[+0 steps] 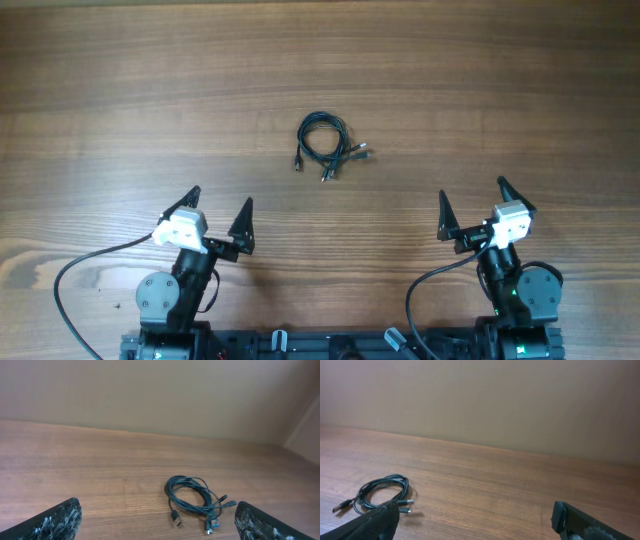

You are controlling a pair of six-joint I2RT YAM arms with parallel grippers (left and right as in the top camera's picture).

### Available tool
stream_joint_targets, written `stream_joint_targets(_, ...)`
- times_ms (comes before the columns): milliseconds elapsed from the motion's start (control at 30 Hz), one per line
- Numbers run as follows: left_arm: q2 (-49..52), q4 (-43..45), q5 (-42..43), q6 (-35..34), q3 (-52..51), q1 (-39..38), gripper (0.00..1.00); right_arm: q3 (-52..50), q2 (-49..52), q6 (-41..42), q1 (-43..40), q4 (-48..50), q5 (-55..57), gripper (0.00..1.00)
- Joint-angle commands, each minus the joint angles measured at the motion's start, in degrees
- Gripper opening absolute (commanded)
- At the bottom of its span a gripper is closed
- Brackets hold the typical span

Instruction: Untangle cables

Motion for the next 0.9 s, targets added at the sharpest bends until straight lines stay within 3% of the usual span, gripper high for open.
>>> stream_joint_targets(0,0.4,-0.6,0.9,-3.0,3.0,0.2,1.0,-0.1,-0.3,0.4,-0.2,0.2,0.5,1.0)
stream_joint_targets(600,31.3,-20.0,-0.4,-2.9,28.9,0.2,1.0,-0.1,-0.3,0.8,-0.2,0.2,0.5,1.0)
stream_joint_targets(867,41.6,-32.1,-0.7,-2.9,41.0,0.2,1.0,-0.1,-0.3,9.7,-0.2,0.2,0.5,1.0)
